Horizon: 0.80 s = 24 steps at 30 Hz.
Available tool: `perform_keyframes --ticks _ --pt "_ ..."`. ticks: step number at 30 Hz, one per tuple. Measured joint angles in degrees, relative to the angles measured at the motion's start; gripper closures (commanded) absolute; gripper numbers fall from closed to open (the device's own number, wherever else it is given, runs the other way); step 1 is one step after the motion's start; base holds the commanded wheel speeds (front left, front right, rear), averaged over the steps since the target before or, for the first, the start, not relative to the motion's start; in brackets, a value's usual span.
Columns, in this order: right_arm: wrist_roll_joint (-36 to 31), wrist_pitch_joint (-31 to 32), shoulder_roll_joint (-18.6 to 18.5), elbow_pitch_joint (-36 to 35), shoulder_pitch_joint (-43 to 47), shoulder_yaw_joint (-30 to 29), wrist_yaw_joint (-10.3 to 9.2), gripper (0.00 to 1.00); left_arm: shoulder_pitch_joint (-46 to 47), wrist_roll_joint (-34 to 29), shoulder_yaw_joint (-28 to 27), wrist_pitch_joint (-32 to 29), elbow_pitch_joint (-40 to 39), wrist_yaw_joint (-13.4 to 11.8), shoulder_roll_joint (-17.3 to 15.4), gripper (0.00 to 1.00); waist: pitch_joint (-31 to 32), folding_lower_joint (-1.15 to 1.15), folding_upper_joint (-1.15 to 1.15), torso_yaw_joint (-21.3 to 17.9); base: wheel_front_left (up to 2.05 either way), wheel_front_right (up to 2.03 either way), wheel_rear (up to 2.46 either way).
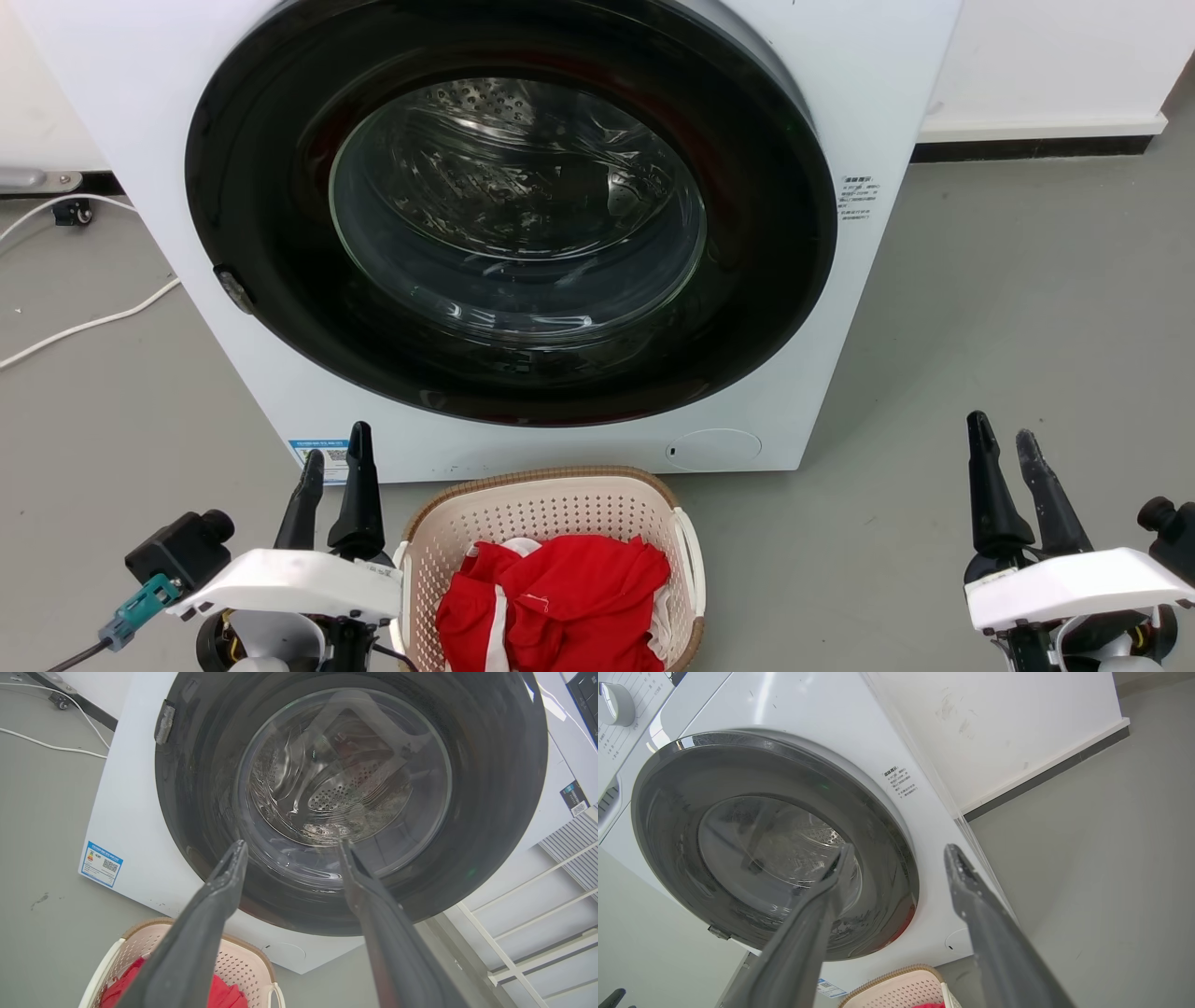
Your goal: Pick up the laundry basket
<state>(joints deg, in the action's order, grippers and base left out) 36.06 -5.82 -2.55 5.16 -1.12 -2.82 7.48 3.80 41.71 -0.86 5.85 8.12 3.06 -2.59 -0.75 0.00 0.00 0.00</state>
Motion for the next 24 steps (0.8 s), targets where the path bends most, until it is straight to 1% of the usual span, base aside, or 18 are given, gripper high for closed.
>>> perform_keyframes --ticks 24 --pt "-16.29 -3.83 -0.05 -1.68 1.29 0.62 0.01 0.00 -0.14 -16.27 0.93 3.91 -0.01 -0.80 -0.10 0.00 -0.17 0.00 0.00 0.03 0.00 0.00 0.00"
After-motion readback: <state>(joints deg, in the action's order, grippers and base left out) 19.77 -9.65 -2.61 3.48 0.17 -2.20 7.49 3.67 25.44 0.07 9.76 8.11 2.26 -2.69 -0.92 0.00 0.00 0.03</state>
